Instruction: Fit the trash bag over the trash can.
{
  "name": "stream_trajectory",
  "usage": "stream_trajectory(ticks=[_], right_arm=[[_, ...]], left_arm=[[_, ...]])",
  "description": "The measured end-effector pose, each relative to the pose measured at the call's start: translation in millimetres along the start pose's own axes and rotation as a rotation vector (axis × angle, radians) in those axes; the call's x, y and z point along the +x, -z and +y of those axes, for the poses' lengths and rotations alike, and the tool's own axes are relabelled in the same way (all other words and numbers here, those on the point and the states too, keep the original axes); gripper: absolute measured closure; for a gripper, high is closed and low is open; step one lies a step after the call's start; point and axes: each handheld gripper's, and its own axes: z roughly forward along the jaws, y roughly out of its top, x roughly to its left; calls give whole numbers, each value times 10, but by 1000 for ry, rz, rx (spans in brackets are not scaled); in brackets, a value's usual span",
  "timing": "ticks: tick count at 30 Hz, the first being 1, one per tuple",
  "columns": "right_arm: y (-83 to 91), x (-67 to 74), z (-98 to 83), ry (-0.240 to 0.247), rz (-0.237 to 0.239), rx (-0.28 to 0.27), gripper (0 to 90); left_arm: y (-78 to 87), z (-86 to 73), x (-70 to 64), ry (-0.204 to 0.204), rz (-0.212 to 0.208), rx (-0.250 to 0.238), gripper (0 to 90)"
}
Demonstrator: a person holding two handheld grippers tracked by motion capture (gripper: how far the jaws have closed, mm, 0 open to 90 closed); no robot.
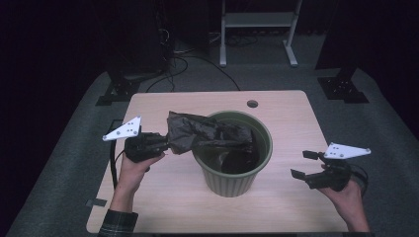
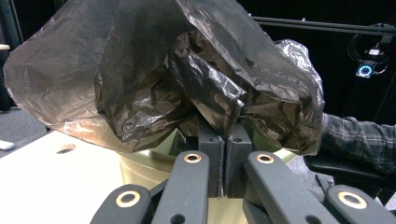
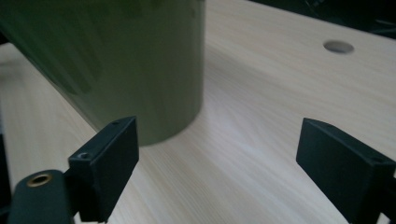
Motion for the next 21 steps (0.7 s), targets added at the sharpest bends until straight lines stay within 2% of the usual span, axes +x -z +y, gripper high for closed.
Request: stream_trajectory(ticks=[3,13,17,21], right_arm=[[29,36,169,23,22,-26,131],[52,174,671,73,177,-130,213],[7,240,843,92,230,-150,230],[-81,302,1012,117,262,-150,251]], left_arm=[[2,0,4,1,0,-1,883],[7,-5,10,4,-2,1,883],[9,-10,16,1,-3,6,883],[-2,-17,18,5,-5,7,883]])
